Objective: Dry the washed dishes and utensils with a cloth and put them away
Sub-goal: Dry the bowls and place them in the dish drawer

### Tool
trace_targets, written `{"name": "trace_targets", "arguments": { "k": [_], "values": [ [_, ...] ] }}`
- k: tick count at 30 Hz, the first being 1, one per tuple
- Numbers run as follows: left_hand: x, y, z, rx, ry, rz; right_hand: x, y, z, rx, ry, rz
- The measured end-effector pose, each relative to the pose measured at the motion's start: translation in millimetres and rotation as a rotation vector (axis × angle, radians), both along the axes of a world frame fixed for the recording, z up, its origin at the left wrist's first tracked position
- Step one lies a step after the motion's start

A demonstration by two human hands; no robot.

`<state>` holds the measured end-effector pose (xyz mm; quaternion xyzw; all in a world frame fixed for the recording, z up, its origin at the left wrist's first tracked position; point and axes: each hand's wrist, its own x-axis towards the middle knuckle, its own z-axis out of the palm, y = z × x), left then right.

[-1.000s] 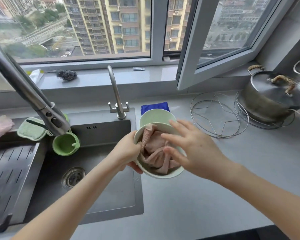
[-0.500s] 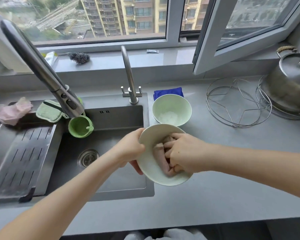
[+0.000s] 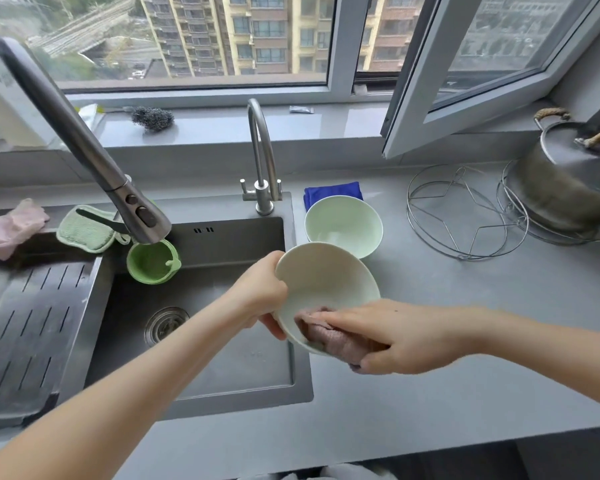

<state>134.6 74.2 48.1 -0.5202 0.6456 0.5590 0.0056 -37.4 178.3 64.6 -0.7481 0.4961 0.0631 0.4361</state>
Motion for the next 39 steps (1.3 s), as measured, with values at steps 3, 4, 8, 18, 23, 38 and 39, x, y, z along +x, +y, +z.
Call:
{"name": "trace_targets", "arguments": {
  "k": [3,4,8,18,23,38,39],
  "values": [
    [0.0,-4.9,3.2,0.030,0.049,0.035,23.6,4.1,-14.6,-0.151,-0.306,-0.259],
    [0.8,-7.3,4.7,0.049,0.083,0.053,33.1,8.2,-19.1,-0.335,-0.322,-0.270],
    [8.9,-17.1,-8.0,0.301,0.178,0.143,28.8,18.5,-26.9,-1.057,-0.069,-0.270],
    [-25.6,-19.0,-7.4,0.956,0.419,0.419,20.4,12.0,-21.3,-1.291,-0.108,-0.820],
    [-43.9,-22.2,9.8,0.827,0.376,0.247,10.4,-24.8,-1.2,-1.287,-0.082,-0.889],
    [-51.7,-36.5,31.9,0.452,0.300,-0.007,-58.3,-46.7,0.2,-0.021,-1.240,-1.519],
    [-53.9,-34.2,34.0,0.430,0.343,0.037,-52.4,-44.2,-7.8,-0.024,-1.316,-1.554]
  ]
}}
